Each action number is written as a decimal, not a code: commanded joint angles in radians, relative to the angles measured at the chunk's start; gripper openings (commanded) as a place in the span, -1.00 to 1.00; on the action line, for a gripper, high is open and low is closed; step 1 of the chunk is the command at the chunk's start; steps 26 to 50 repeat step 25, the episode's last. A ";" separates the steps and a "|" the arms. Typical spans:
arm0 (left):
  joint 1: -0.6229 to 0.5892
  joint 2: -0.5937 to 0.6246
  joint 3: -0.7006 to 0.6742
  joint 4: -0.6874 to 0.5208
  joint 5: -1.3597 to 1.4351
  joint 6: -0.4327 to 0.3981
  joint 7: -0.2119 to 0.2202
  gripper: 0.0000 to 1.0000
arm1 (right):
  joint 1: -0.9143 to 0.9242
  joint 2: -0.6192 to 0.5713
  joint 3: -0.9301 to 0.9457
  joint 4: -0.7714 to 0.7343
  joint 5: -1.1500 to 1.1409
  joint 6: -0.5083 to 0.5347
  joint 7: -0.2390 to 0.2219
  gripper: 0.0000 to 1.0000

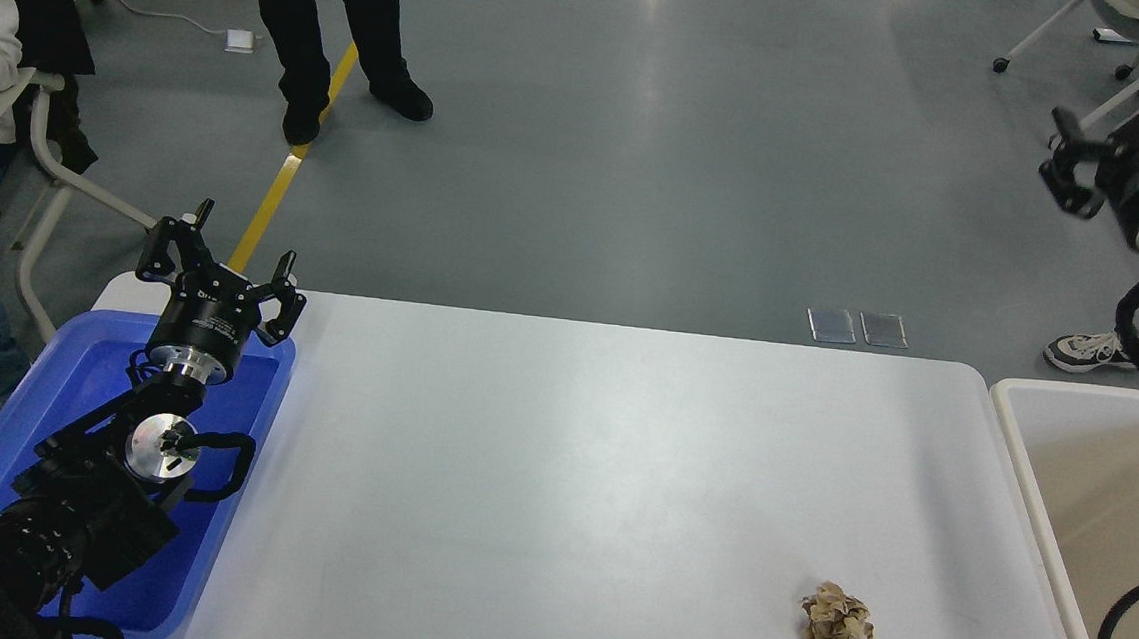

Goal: Tidy desktop

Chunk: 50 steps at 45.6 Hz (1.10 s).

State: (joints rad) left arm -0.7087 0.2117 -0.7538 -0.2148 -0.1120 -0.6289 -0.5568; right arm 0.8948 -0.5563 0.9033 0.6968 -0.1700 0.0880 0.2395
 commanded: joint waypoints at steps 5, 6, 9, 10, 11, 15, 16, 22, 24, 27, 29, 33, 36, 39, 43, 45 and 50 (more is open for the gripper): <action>0.000 0.000 0.001 0.000 0.000 0.000 0.000 1.00 | -0.178 0.114 0.002 0.001 0.001 0.004 0.026 1.00; 0.000 0.000 -0.001 0.000 0.000 0.000 0.000 1.00 | -0.188 0.114 0.002 0.001 0.001 0.006 0.026 1.00; 0.000 0.000 -0.001 0.000 0.000 0.000 0.000 1.00 | -0.217 0.114 0.003 0.000 0.001 0.006 0.026 1.00; 0.000 0.000 0.001 0.000 0.000 0.000 0.000 1.00 | -0.221 0.114 0.003 0.000 0.001 0.006 0.026 1.00; 0.000 0.000 -0.001 0.000 0.000 0.000 0.000 1.00 | -0.226 0.114 0.005 0.000 0.001 0.006 0.027 1.00; -0.002 0.000 -0.001 0.000 0.000 0.000 0.000 1.00 | -0.232 0.107 0.006 -0.008 0.001 0.007 0.026 1.00; 0.000 0.000 0.001 0.000 0.000 0.000 0.000 1.00 | -0.232 0.105 0.009 -0.008 0.001 0.007 0.027 1.00; 0.000 0.000 -0.001 0.000 0.000 0.000 0.000 1.00 | -0.231 0.090 0.017 -0.006 0.001 0.007 0.026 1.00; 0.000 0.000 0.001 0.000 0.000 0.000 0.000 1.00 | -0.231 0.088 0.019 -0.006 0.001 0.006 0.027 1.00; 0.000 0.000 -0.001 0.000 0.000 0.000 0.000 1.00 | -0.231 0.088 0.019 -0.006 0.001 0.006 0.027 1.00; 0.000 0.000 -0.001 0.000 0.000 0.000 0.000 1.00 | -0.231 0.088 0.019 -0.006 0.001 0.006 0.027 1.00; 0.000 0.000 -0.001 0.000 0.000 0.000 0.000 1.00 | -0.231 0.088 0.019 -0.006 0.001 0.006 0.027 1.00; 0.000 0.000 -0.001 0.000 0.000 0.000 0.000 1.00 | -0.231 0.088 0.019 -0.006 0.001 0.006 0.027 1.00; 0.000 0.000 -0.001 0.000 0.000 0.000 0.000 1.00 | -0.231 0.088 0.019 -0.006 0.001 0.006 0.027 1.00; 0.000 0.000 -0.001 0.000 0.000 0.000 0.000 1.00 | -0.231 0.088 0.019 -0.006 0.001 0.006 0.027 1.00; 0.000 0.000 -0.001 0.000 0.000 0.000 0.000 1.00 | -0.231 0.088 0.019 -0.006 0.001 0.006 0.027 1.00; 0.000 0.000 -0.001 0.000 0.000 0.000 0.000 1.00 | -0.231 0.088 0.019 -0.006 0.001 0.006 0.027 1.00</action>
